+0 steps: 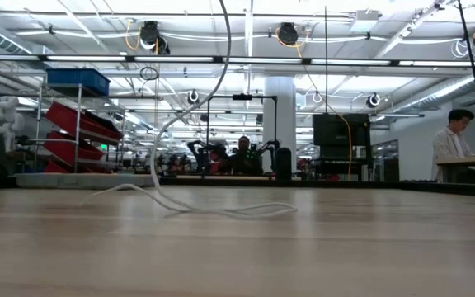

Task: Coil cords
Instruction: Uncoil the white wire from the spool

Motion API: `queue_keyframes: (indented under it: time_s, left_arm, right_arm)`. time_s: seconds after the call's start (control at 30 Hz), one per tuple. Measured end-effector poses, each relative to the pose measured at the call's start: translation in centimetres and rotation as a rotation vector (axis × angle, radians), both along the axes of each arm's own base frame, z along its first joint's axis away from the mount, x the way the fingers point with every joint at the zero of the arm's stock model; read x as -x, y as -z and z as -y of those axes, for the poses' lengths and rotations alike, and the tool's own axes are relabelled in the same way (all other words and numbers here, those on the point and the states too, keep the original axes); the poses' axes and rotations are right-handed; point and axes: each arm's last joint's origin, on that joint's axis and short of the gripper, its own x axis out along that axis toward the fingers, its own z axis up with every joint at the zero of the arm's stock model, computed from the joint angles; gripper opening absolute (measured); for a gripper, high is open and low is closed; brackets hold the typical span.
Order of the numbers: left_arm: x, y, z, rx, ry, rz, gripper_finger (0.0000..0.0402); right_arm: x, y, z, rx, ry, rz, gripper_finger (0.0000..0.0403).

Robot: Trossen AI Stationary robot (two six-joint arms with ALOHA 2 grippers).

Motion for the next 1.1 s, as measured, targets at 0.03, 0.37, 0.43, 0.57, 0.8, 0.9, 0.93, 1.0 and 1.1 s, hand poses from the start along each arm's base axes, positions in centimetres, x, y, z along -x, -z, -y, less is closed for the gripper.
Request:
queue_keyframes:
  time_s: [0.03,0.37,0.43,0.57,0.8,0.9,0.93,1.0,1.1]
  left_arm:
    - [0.0,0.0,0.0,0.0,0.0,0.0,0.0001]
    - [0.0,0.0,0.0,0.0,0.0,0.0,0.0001]
    - [0.0,0.0,0.0,0.0,0.0,0.0,0.0001]
    - [0.0,0.0,0.0,0.0,0.0,0.0,0.0001]
    - [0.0,0.0,0.0,0.0,0.0,0.0,0.0001]
    - [0.0,0.0,0.0,0.0,0.0,0.0,0.0001]
    - [0.0,0.0,0.0,0.0,0.0,0.0,0.0001]
    - [0.0,0.0,0.1,0.001,0.02,-0.001,0.0001]
    - [0.0,0.0,0.1,0.002,0.038,-0.001,0.0001]
  right_arm:
    - [0.0,0.0,0.0,0.0,0.001,0.0,0.0163]
    - [-0.7,0.0,1.2,-0.03,0.039,0.005,0.01]
    - [-0.7,0.0,1.3,-0.037,0.042,0.007,0.0088]
    - [-0.7,0.0,1.3,-0.052,0.043,0.008,0.0055]
    - [-0.8,0.1,1.5,-0.051,0.05,0.005,0.0003]
    - [-0.8,0.2,1.6,-0.047,0.057,-0.005,0.0002]
    - [-0.8,0.3,1.6,-0.043,0.057,-0.012,0.0001]
    - [-0.8,0.4,1.6,-0.042,0.058,-0.018,0.0002]
    - [-0.8,0.4,1.5,-0.043,0.047,-0.019,0.001]
